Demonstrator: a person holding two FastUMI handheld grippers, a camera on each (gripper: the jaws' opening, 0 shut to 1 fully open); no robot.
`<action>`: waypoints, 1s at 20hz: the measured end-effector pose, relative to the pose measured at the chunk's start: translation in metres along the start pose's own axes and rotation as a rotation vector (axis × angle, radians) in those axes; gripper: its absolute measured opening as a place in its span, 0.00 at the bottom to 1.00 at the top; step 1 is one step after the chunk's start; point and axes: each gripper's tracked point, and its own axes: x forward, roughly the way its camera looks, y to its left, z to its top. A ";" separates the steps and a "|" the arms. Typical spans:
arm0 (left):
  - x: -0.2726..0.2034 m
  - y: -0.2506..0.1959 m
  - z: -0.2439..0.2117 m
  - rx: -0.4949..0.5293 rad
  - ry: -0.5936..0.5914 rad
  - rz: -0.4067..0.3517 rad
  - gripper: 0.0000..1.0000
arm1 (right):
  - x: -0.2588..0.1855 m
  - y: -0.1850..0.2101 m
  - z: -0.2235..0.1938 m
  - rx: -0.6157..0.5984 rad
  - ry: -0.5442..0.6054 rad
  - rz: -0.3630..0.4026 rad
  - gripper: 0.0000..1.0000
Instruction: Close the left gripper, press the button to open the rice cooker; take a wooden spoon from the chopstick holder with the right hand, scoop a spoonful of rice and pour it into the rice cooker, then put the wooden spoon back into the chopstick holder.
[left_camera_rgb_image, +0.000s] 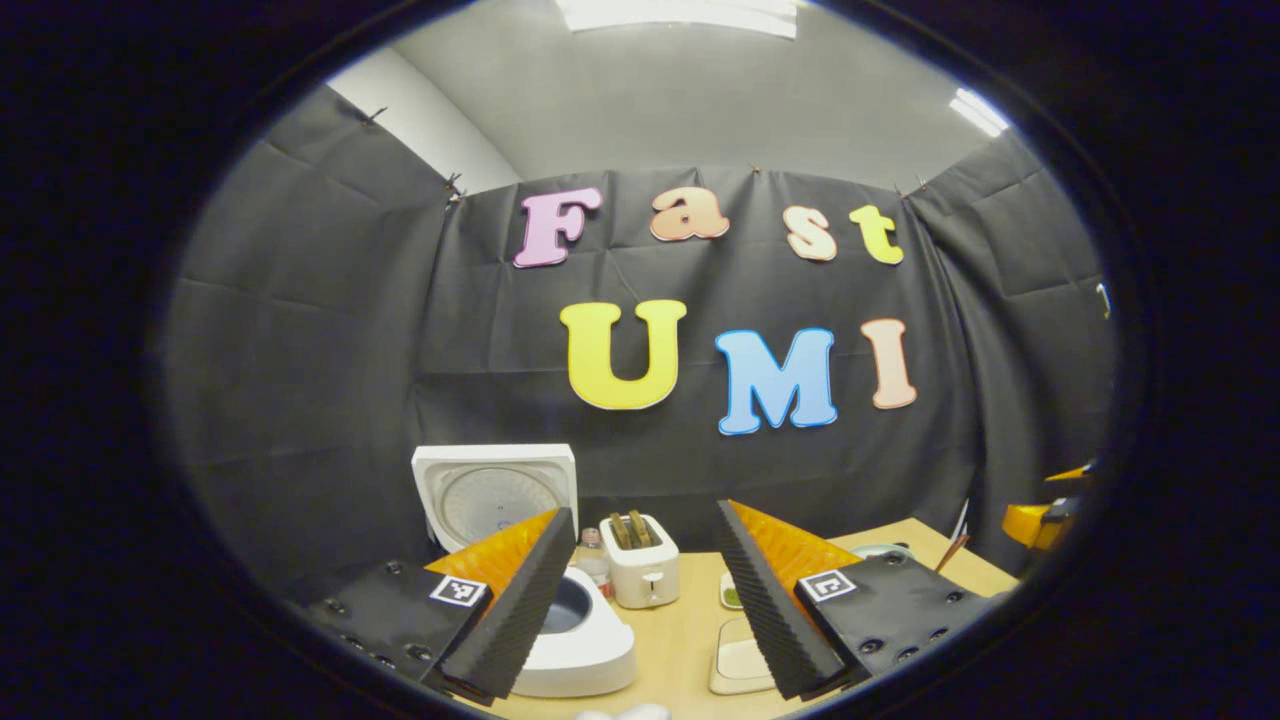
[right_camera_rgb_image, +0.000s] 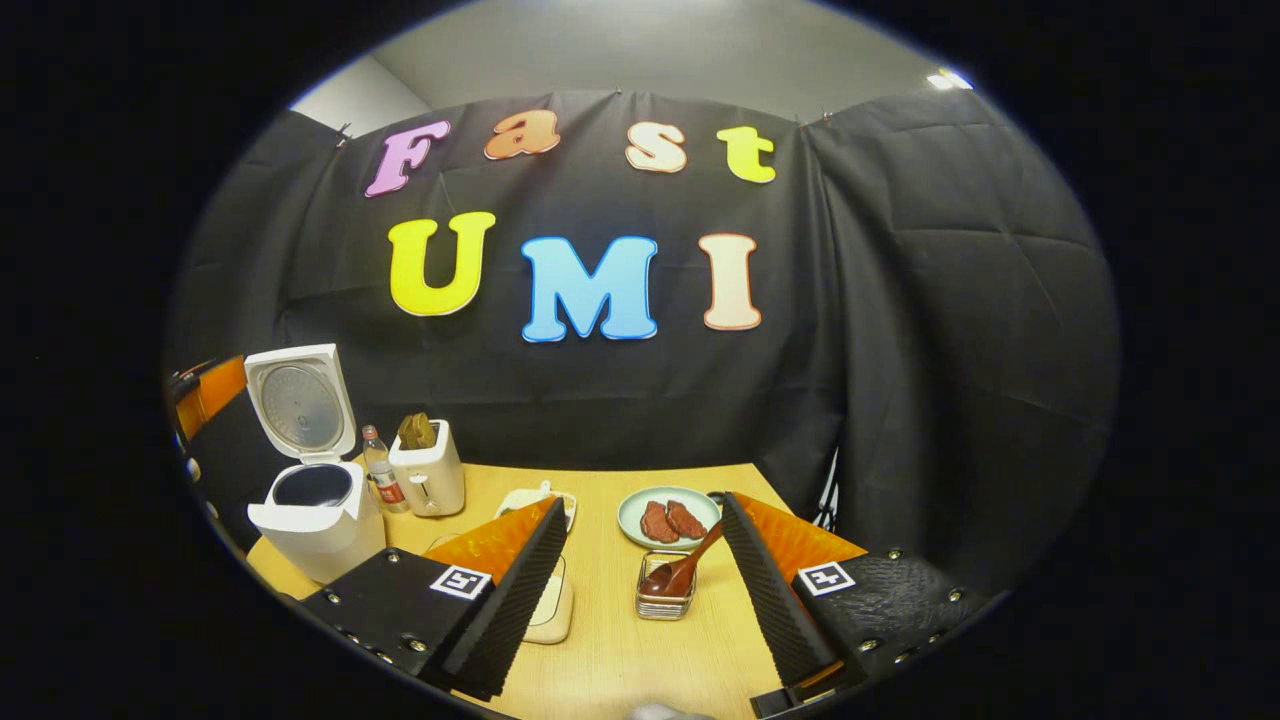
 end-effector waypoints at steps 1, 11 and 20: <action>0.001 -0.002 0.000 -0.004 0.000 -0.005 0.98 | 0.006 -0.004 -0.011 0.012 0.013 -0.005 0.96; -0.002 -0.034 -0.008 0.061 0.028 -0.036 0.99 | 0.126 -0.050 -0.118 0.071 0.164 -0.063 0.96; -0.009 -0.036 -0.020 0.082 0.086 0.000 0.99 | 0.235 -0.069 -0.149 0.202 0.259 -0.057 0.96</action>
